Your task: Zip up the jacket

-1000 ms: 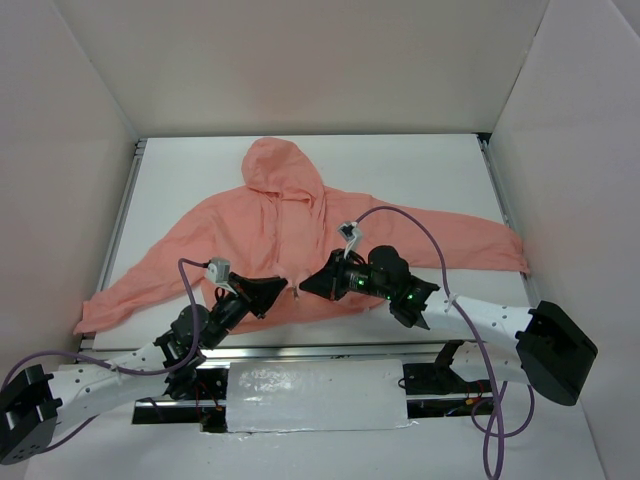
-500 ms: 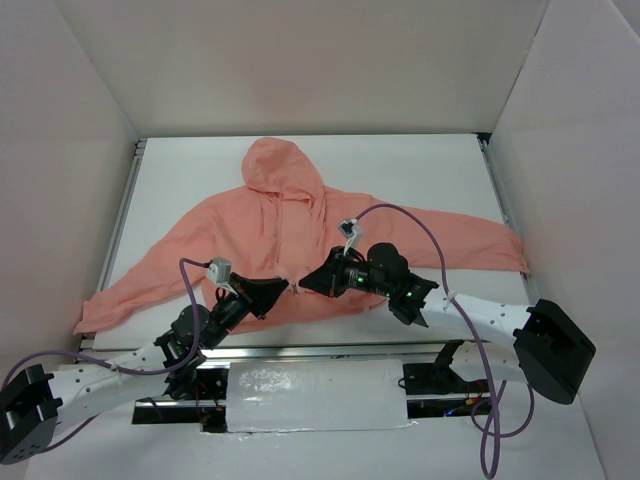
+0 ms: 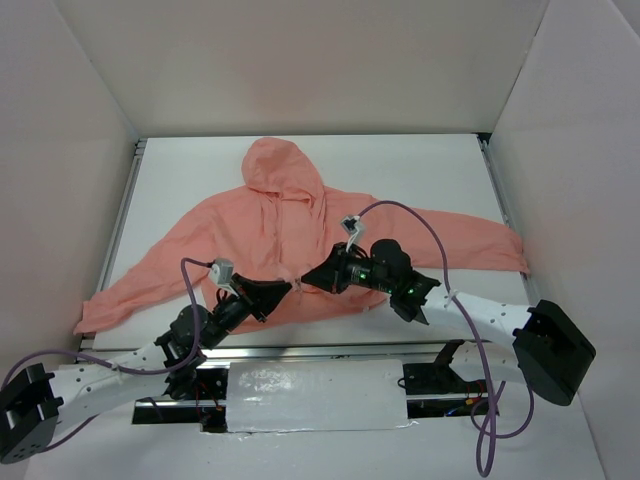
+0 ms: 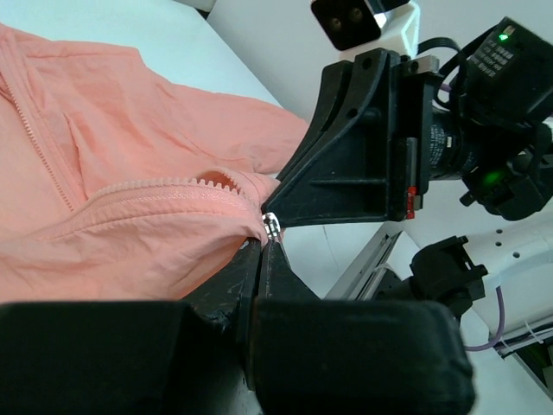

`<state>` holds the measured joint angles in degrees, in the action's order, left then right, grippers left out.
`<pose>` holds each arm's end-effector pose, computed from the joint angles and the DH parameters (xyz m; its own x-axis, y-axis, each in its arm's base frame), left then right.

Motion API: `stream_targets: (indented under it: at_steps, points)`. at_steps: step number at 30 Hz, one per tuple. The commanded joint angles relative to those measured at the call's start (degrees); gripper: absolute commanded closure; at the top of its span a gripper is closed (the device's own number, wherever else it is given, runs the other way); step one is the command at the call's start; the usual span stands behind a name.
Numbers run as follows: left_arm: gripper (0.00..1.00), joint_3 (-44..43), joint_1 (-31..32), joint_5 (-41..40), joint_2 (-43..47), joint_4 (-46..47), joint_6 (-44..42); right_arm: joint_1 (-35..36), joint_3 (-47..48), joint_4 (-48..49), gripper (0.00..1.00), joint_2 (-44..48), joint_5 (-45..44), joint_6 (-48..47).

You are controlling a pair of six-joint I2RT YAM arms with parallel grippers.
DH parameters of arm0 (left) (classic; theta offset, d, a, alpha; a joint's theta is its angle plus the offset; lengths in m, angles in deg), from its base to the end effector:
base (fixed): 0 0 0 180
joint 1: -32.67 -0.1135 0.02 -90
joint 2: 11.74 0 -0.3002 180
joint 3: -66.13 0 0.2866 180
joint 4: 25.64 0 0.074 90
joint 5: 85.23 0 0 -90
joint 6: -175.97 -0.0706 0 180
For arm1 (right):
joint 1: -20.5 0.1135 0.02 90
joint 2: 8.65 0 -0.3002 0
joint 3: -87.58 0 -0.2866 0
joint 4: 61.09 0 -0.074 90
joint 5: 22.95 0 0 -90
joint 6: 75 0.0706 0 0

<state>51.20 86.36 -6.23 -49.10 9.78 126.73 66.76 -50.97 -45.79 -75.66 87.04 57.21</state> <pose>0.1210 -0.1419 0.2185 -0.3437 -0.6145 -0.7101 0.6027 0.4355 -0.6687 0.1896 0.2330 0.2412 -0.7036 0.1779 -0.6879 -0.5924 0.3877 0.7062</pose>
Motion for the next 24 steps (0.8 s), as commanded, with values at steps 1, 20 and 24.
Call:
stream_targets:
  at_steps: [1,20,24]
  points:
    - [1.0,2.15,-0.17,0.81,2.2,2.77,-0.15,-0.82,1.93,2.07,1.0,0.21,1.1,-1.52]
    - [1.0,-0.05,-0.25,-5.25,4.05,-2.42,-0.23,-1.08,0.17,6.02,1.0,-2.08,7.96,-0.65]
    - [1.0,-0.31,-0.17,-5.34,4.05,-2.33,-0.41,-1.0,0.17,6.2,1.0,-2.43,8.58,-0.64]
